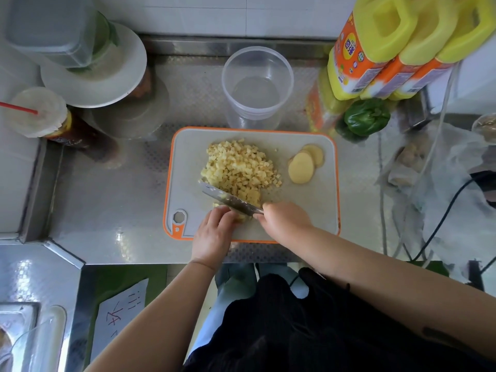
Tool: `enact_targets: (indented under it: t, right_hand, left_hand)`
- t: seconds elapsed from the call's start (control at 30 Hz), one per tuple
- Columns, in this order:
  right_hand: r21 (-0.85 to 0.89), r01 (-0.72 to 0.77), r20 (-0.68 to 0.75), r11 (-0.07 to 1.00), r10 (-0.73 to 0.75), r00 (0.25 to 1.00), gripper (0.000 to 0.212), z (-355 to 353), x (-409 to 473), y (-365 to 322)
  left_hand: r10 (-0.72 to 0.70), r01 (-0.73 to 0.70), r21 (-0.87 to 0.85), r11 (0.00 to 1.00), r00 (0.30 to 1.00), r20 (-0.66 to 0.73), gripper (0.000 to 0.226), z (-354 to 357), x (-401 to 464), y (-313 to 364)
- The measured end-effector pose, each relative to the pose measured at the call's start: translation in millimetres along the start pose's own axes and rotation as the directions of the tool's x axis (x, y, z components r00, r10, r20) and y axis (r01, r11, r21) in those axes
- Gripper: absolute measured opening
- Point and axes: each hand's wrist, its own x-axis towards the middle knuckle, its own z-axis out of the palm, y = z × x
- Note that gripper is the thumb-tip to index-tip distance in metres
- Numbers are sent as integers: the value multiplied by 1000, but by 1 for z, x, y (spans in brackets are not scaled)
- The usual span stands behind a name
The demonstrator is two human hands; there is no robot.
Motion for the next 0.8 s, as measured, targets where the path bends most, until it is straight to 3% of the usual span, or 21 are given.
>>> enact_targets:
  t: [0.2,0.57,0.8]
  right_hand:
    - [27,18,-73,999,-16,997,36,-5,-14,2]
    - [-2,70,-23,998,-70,997,31,-6,-17,-7]
    - [47,-4,34,999,3,999,36,5,-4,-17]
  left_hand:
    - [-1,1,-17,1000,1000,5,13,4,-2,-6]
    - [-8,8,-17,1000,1000,20,24,1,4,-6]
    - [-20,20,-39,999,1000,-8,22,2,7,-2]
